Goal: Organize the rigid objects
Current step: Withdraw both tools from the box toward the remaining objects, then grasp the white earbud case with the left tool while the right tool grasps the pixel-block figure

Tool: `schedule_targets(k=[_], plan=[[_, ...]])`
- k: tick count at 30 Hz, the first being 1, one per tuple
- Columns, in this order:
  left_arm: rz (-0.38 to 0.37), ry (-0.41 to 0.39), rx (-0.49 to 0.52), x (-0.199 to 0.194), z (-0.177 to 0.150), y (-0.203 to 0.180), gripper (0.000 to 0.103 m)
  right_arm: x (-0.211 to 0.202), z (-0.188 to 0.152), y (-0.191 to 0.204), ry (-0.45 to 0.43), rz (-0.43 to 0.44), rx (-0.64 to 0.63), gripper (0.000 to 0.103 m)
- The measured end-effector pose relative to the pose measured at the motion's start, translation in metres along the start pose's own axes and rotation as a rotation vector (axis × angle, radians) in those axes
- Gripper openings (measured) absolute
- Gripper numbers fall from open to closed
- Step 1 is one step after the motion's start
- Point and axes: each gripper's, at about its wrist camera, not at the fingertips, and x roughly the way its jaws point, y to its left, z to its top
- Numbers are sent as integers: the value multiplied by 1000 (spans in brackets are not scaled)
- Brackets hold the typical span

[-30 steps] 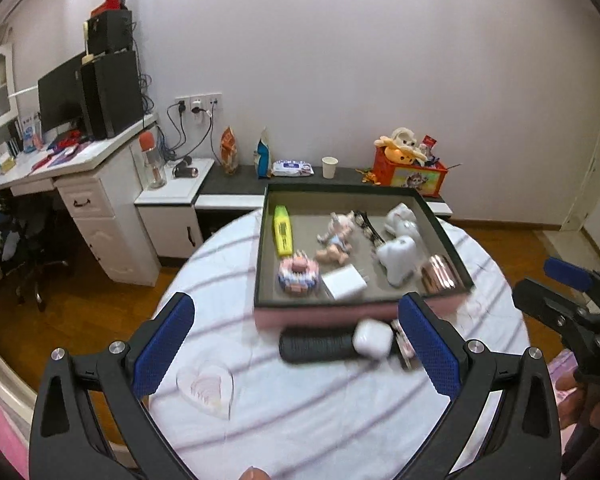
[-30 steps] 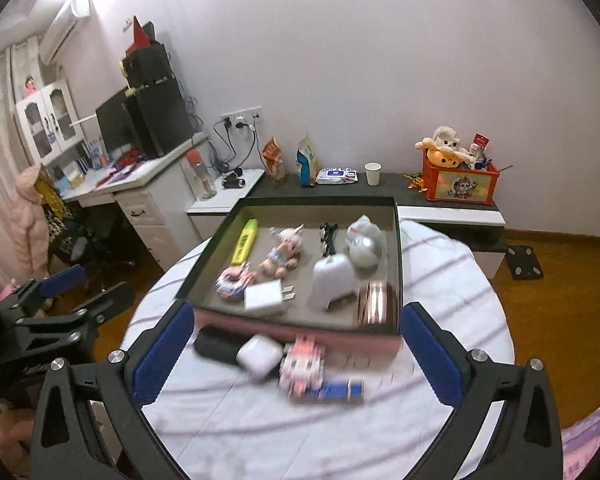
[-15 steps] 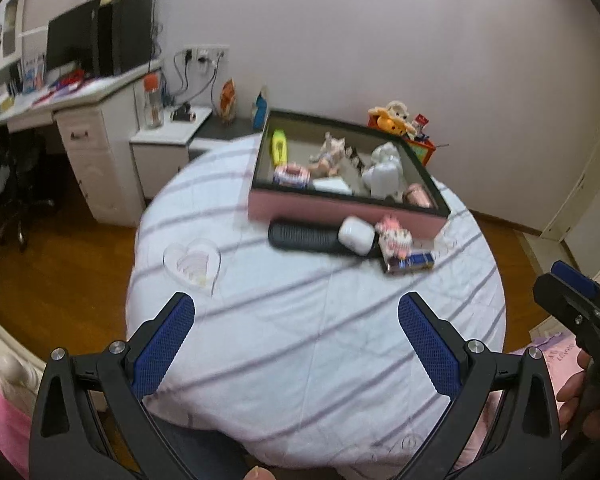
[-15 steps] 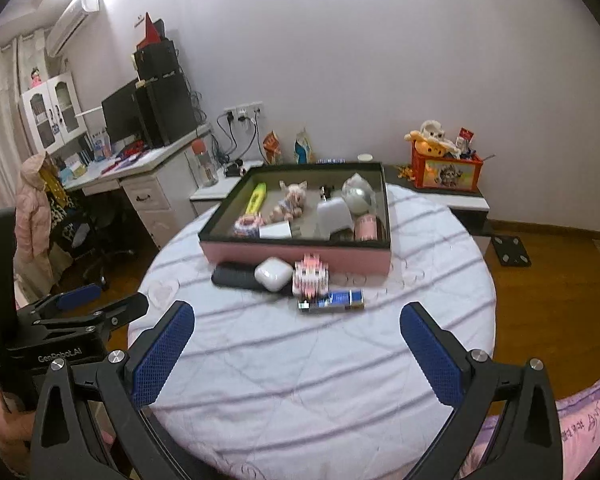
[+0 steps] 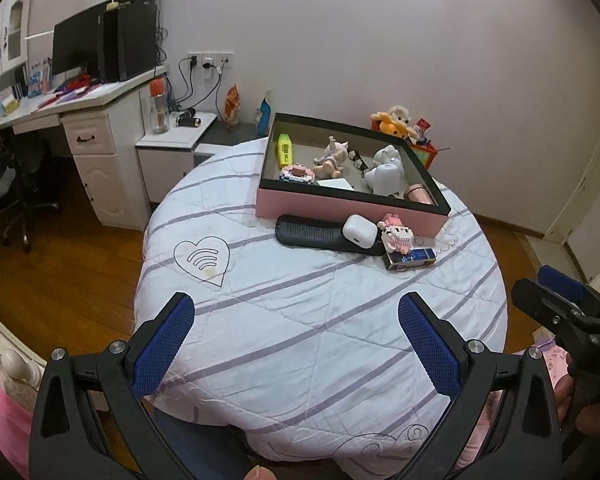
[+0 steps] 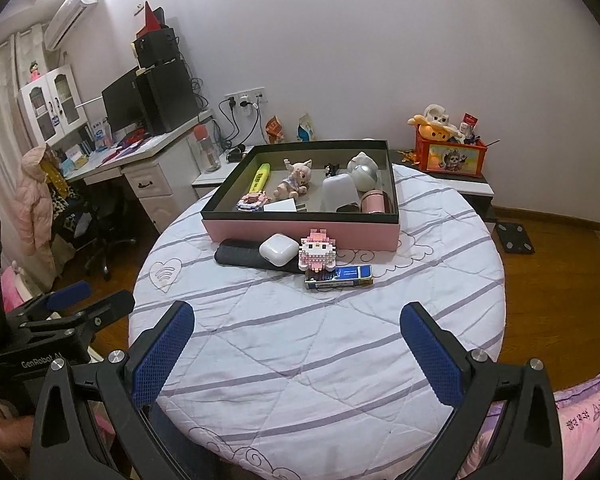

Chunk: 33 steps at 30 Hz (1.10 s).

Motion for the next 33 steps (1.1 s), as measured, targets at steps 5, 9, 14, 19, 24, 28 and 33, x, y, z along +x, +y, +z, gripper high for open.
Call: schedule_targets(k=[5, 9, 14, 19, 24, 28, 33], plan=[[6, -3, 8, 0, 1, 0, 103, 2, -1, 3, 6, 2, -4, 103], [12, -7, 16, 1, 3, -2, 103, 5, 0, 3, 12, 4, -3, 103], [8, -9, 38, 9, 7, -8, 103, 15, 1, -1, 31, 4, 4, 103], [16, 0, 78, 30, 15, -20, 103, 33, 5, -8, 60, -10, 19, 103], [22, 22, 90, 54, 20, -26, 103, 64, 12, -19, 86, -31, 32, 103], [24, 37, 95, 75, 24, -26, 103, 89, 18, -27, 113, -35, 39, 99], [48, 63, 114, 106, 30, -28, 103, 115, 27, -31, 132, -34, 33, 89]])
